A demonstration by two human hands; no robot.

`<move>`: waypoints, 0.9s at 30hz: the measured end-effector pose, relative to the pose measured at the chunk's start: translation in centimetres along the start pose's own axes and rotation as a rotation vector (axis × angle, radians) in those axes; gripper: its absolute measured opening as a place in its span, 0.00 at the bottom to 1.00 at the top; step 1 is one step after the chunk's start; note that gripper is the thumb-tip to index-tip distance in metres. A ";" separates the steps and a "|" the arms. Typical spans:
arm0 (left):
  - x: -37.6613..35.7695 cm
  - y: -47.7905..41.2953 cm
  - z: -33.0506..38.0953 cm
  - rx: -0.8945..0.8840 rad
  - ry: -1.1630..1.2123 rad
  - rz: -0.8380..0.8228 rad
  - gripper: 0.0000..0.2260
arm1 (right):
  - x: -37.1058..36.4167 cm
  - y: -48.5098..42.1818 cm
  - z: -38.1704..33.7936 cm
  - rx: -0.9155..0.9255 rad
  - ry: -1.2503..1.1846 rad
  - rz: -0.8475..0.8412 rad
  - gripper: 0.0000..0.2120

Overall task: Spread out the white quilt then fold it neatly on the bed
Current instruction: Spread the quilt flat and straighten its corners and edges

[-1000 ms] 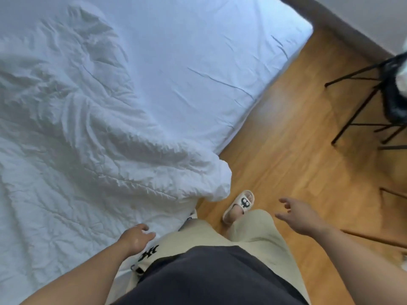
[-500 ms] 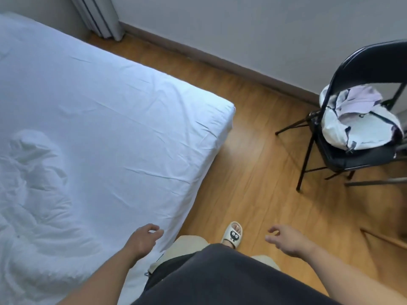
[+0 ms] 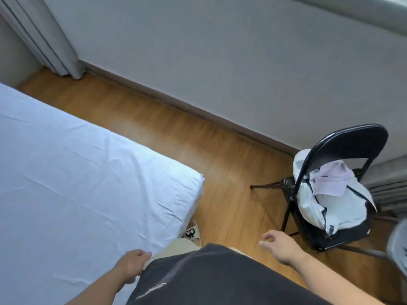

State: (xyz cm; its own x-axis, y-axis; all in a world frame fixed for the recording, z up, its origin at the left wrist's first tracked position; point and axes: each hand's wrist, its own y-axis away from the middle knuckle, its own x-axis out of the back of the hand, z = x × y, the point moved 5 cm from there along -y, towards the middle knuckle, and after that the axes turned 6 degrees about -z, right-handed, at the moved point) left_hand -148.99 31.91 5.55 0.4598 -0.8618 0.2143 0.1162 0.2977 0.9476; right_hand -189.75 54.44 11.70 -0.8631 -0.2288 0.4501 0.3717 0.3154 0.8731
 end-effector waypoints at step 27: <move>19.1 -11.6 48.2 0.152 0.768 0.181 0.08 | 51.3 -38.7 -53.8 0.342 0.814 -0.245 0.19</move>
State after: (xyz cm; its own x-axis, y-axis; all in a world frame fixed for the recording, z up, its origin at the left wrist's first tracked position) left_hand -183.98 -7.79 10.06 0.9436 -0.2656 0.1974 -0.1140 0.2991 0.9474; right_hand -230.01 -19.04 11.11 -0.3494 -0.8628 0.3654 -0.0234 0.3978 0.9172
